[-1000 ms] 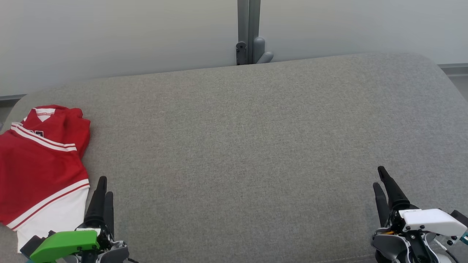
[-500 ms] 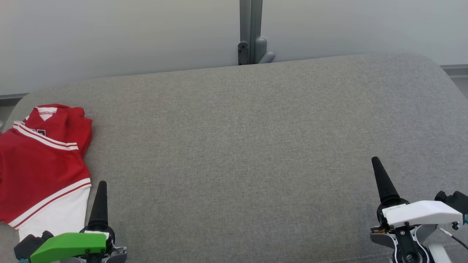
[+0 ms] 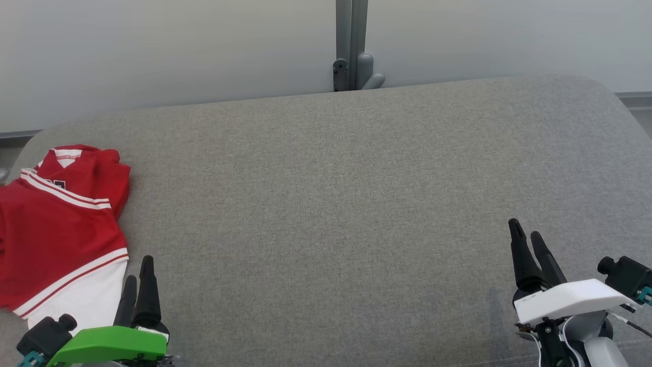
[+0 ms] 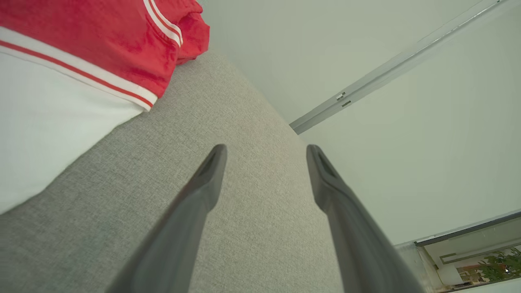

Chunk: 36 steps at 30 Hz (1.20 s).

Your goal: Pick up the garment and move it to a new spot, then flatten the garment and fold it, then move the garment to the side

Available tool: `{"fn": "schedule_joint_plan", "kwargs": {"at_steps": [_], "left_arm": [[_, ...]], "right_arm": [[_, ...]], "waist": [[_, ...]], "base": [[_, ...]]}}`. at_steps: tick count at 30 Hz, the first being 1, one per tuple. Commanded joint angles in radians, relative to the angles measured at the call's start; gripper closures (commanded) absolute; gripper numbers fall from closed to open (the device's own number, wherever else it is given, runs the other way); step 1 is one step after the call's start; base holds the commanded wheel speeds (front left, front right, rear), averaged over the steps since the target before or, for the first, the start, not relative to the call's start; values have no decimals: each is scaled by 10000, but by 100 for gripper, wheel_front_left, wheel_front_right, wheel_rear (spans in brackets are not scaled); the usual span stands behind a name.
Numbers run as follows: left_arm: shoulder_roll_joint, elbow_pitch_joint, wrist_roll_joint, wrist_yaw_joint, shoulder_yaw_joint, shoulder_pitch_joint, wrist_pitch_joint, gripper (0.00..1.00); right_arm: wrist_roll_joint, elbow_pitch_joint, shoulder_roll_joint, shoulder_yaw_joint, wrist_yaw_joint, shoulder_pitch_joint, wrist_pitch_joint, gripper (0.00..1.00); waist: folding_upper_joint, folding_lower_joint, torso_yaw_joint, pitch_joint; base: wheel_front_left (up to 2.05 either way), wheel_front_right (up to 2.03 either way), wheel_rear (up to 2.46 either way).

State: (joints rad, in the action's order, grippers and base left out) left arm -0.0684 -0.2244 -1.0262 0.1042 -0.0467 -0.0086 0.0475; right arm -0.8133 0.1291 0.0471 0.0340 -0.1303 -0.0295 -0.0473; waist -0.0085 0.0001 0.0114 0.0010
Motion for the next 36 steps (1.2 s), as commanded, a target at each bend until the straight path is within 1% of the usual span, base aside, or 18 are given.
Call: {"fn": "schedule_joint_plan", "kwargs": {"at_steps": [1, 6, 13, 14, 36], "left_arm": [[-124, 185, 609, 27, 20, -9, 132, 0], [-131, 305, 1609, 43, -5, 67, 302, 0], [-90, 329, 2597, 123, -51, 179, 532, 0], [-90, 329, 2597, 123, -51, 179, 532, 0], [-235, 372, 5269, 255, 56, 523, 1171, 0]], "right_arm": [[598, -159, 59, 21, -4, -55, -134, 0], [1488, -15, 52, -47, -4, -84, -304, 0], [2558, 39, 44, -22, -4, -102, -530, 0], [2558, 39, 44, -22, -4, -102, -530, 0], [5364, -85, 37, -8, -4, 209, -1174, 0]], "waist": [[27, -1, -3, 5], [30, -1, 0, 15], [35, -1, 25, 21], [35, -1, 25, 21], [51, -1, 151, -12]], "base": [[0, 0, 0], [0, 0, 0], [0, 0, 0], [0, 0, 0], [0, 0, 0]]}}
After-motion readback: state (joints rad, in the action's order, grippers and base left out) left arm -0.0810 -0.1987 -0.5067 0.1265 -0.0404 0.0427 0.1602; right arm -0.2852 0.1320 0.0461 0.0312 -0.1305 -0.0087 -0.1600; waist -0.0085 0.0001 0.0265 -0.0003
